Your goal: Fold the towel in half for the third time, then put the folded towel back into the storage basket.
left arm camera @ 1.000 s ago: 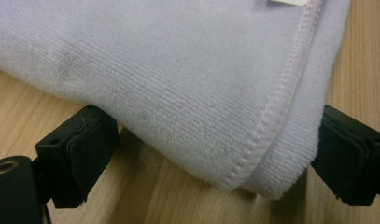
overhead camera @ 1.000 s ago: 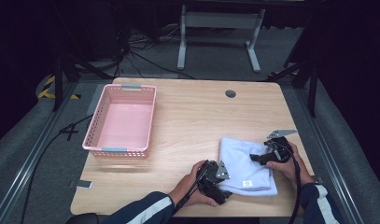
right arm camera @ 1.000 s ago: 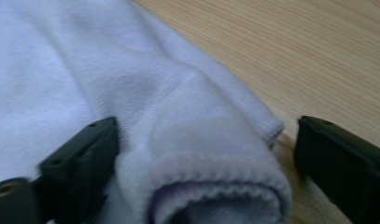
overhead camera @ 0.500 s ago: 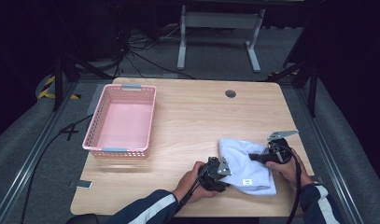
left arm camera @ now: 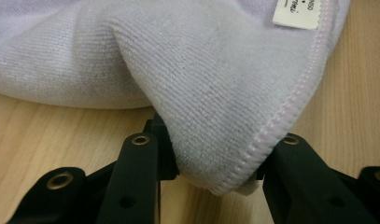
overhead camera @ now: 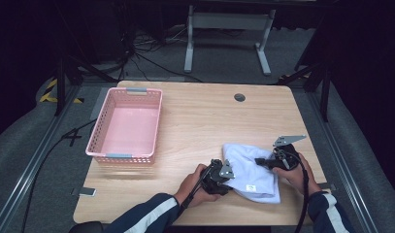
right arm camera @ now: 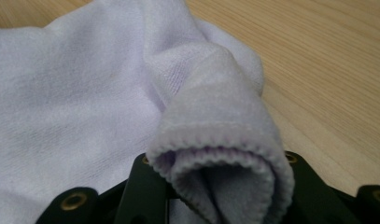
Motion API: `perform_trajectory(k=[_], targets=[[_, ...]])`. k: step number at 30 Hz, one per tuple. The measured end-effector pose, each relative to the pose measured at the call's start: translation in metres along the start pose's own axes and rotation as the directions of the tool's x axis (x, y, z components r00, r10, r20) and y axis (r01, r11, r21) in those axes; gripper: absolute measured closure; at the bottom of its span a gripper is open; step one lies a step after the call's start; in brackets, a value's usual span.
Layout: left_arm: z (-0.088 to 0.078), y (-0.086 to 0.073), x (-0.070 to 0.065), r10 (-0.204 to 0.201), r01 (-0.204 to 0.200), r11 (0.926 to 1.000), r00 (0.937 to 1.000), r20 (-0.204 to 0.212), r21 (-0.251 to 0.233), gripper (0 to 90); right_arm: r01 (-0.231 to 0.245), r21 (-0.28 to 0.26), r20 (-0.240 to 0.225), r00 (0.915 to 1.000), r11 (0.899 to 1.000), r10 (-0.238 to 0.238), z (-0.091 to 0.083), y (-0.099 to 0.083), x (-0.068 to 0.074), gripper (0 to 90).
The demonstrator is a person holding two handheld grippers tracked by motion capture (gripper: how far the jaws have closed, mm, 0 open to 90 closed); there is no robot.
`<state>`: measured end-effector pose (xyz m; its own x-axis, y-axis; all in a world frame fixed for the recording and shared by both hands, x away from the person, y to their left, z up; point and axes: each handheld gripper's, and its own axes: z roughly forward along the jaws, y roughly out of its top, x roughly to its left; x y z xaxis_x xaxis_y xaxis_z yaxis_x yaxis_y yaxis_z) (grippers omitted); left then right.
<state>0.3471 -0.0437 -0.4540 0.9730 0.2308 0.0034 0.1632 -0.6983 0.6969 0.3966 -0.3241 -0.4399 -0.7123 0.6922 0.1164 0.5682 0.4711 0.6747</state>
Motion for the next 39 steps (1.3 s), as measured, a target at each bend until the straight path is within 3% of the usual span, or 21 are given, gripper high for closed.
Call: perform_trajectory(k=[5,9,14,19,27,34,39], targets=[[-0.018,-0.008,0.001,0.017,-0.017,0.9999,0.9991,-0.038,-0.002,66.6,0.034,-0.012,0.006,0.9994,0.999,-0.034,0.001,0.014,0.015,69.2],[-0.036,-0.015,0.008,-0.005,0.004,0.9992,0.9993,-0.038,-0.039,66.5,0.052,-0.028,0.005,0.9987,0.998,-0.051,0.005,0.029,0.022,69.2],[-0.058,-0.028,0.02,-0.036,0.03,0.9974,0.9958,-0.085,-0.065,66.6,0.074,-0.058,0.012,0.9972,0.996,-0.074,0.011,0.051,0.036,69.1],[-0.079,-0.037,0.027,-0.04,0.027,0.9957,0.9891,-0.142,-0.088,66.5,0.111,-0.085,0.011,0.9939,0.99,-0.11,0.021,0.077,0.047,69.1],[-0.107,-0.049,0.035,-0.093,0.07,0.99,0.9761,-0.196,-0.122,66.5,0.161,-0.119,0.0,0.9868,0.98,-0.162,0.033,0.117,0.062,69.1],[-0.122,-0.054,0.04,-0.122,0.091,0.9858,0.9666,-0.225,-0.141,66.5,0.19,-0.129,0.0,0.9815,0.973,-0.192,0.039,0.138,0.071,69.1],[-0.131,-0.057,0.044,-0.138,0.102,0.9838,0.9551,-0.262,-0.147,66.5,0.19,-0.14,-0.011,0.9811,0.972,-0.193,0.043,0.152,0.074,69.1]])
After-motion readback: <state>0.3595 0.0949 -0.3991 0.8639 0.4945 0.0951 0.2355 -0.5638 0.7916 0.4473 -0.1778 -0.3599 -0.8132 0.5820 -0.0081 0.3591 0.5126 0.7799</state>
